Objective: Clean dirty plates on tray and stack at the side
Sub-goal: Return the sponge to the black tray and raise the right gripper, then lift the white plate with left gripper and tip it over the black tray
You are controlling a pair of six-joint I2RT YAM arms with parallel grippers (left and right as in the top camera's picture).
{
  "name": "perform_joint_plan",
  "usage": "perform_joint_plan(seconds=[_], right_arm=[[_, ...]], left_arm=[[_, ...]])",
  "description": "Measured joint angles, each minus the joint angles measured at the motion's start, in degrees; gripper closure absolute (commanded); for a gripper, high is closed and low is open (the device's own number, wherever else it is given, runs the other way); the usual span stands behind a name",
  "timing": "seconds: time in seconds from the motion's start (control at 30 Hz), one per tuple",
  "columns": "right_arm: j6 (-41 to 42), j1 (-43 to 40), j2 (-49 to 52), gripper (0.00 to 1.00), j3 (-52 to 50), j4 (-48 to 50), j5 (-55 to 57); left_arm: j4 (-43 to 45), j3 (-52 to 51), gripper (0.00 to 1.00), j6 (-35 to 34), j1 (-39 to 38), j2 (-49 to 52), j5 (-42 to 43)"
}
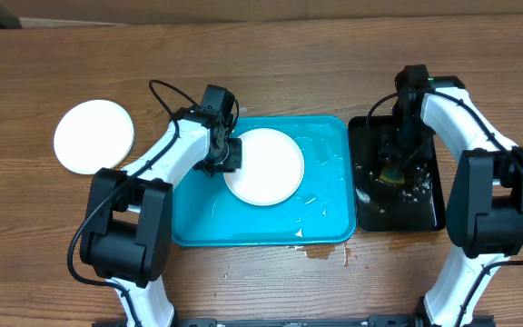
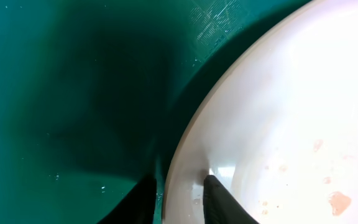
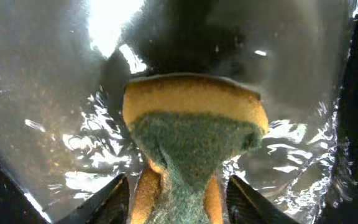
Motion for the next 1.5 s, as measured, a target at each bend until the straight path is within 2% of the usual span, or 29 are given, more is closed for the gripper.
perform_joint_plan(seconds=[0.1,0.17,0.3,0.33,0.47,0.7,0.87,0.97,1.0,1.2,1.27,1.43,1.5], right_arm=[[0.02,0.02,0.00,0.42,2.03,-4.26,0.13],[-0.02,0.00,0.00,0.20,4.83,-6.67,0.11],[-0.11,-0.13,0.00,0.09,13.16,-10.27,0.15],[-0.02,-0.37,0.00,0.00,15.34,-10.54,0.09],[0.00,-2.69,-0.02,0.00,19.45,-8.94,0.13],[0.07,-9.29,-0.02,0.00,19.67,-8.85,0.39],[0.07,-9.62,-0.02,0.00,19.67,-8.85,0.57],[0.02,-9.33,-0.02,0.00,19.67,-8.85,0.57],[0.02,-9.31,-0.02,0.00,19.67,-8.85,0.55],[0.00,-9.31,-0.02,0.00,19.67,-8.83,0.55],[0.04,-9.31,-0.02,0.00,19.67,-8.83,0.55],[0.04,-9.31,-0.02,0.00,19.67,-8.85,0.57],[0.04,-9.31,-0.02,0.00,19.67,-8.85,0.57]], left_arm=[[0.02,0.00,0.70,0.00,0.00,0.00,0.00],[0.02,0.00,0.69,0.02,0.00,0.00,0.00],[0.02,0.00,0.61,0.02,0.00,0.00,0.00],[0.02,0.00,0.59,0.04,-0.02,0.00,0.00],[0.00,0.00,0.59,0.50,0.00,0.00,0.00],[-0.07,0.00,0.61,1.14,0.00,0.00,0.00],[-0.48,0.00,0.60,1.18,0.00,0.00,0.00],[-0.63,0.00,0.86,1.36,0.00,0.00,0.02],[-0.96,0.00,0.90,1.42,0.00,0.00,0.02],[-1.79,0.00,0.95,1.36,0.00,0.00,1.20],[-1.99,0.00,0.93,1.33,0.00,0.00,1.70],[-2.27,0.00,0.63,1.20,0.00,0.00,2.58],[-2.29,0.00,0.59,1.38,0.00,0.00,2.67]])
